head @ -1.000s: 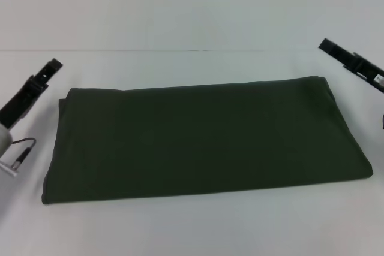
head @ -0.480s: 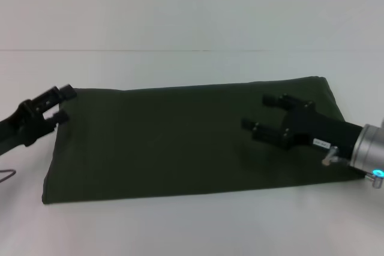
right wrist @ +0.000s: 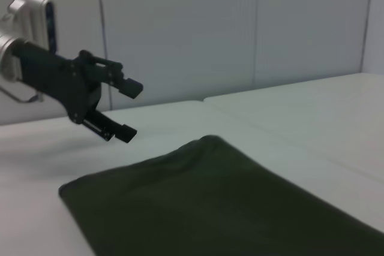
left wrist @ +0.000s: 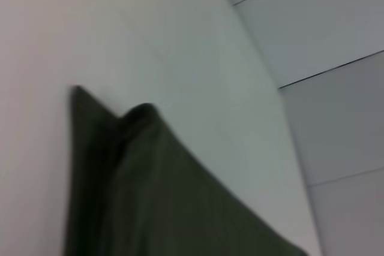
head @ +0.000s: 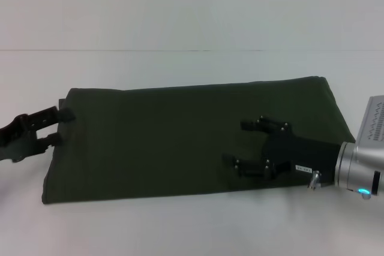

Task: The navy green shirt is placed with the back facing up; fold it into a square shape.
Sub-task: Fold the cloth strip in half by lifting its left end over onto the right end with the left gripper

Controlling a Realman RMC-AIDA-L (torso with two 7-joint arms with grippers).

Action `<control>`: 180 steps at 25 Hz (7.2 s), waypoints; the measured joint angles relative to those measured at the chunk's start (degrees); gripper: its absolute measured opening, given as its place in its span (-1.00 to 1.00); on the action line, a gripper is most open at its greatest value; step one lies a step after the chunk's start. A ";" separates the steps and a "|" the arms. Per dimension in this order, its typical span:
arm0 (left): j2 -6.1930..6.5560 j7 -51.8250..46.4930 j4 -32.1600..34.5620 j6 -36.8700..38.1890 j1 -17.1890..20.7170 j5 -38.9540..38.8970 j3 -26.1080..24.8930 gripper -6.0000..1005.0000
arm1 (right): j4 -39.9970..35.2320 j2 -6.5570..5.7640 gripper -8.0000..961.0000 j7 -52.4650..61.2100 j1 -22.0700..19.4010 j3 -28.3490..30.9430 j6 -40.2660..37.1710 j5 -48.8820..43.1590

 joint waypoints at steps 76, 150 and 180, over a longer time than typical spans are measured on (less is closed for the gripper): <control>-0.32 -2.50 -1.31 -18.18 -4.41 12.68 2.91 0.73 | 0.62 0.10 0.92 -0.56 0.08 -3.18 2.46 0.44; 2.92 -2.64 3.36 -12.47 -4.88 19.46 -0.16 -0.83 | 0.26 -0.08 0.92 -0.32 -1.08 -2.91 -0.28 1.37; -10.56 -15.72 9.80 2.93 -24.37 11.88 1.17 -0.83 | -0.01 -0.37 0.93 -0.83 -7.91 3.41 -4.34 2.77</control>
